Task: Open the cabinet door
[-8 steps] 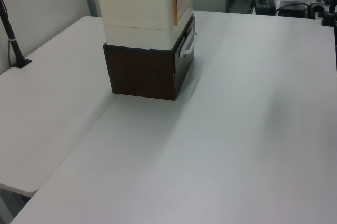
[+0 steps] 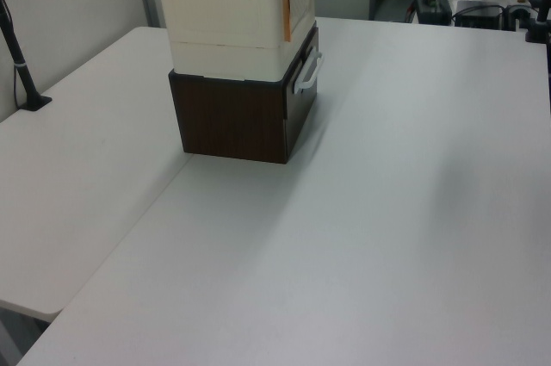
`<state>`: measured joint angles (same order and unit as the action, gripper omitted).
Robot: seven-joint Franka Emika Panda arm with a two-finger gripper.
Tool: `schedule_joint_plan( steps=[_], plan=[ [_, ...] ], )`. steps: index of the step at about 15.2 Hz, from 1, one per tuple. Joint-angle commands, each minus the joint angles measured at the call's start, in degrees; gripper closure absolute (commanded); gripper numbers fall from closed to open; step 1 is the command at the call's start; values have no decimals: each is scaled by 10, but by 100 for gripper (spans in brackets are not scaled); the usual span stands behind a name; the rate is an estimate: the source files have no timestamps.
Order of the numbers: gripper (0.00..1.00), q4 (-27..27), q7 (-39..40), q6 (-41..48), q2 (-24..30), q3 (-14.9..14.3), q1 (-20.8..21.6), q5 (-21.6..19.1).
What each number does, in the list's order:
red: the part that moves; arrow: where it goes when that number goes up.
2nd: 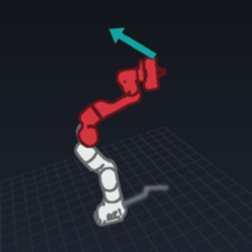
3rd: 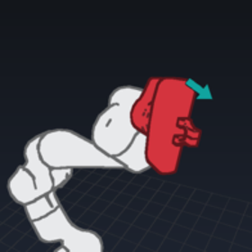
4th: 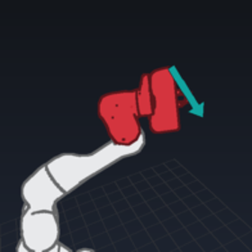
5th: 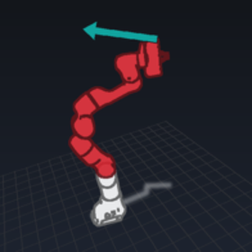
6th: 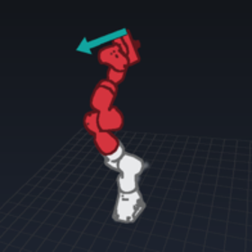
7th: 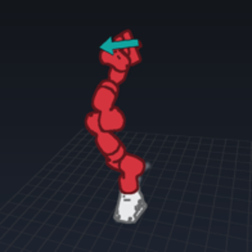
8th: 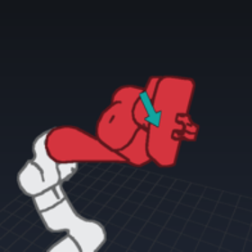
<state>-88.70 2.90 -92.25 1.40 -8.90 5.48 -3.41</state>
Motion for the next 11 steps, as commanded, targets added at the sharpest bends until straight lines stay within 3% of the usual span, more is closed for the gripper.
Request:
schedule_joint_plan(
  steps=[1, 9, 11],
  plan=[
    [0, -11, 11, -8, 11, 1, 2, 10],
    [0, -12, 17, -14, 9, 1, 1, 9],
    [0, -13, 98, -14, 5, 1, -2, 10]
  ],
)
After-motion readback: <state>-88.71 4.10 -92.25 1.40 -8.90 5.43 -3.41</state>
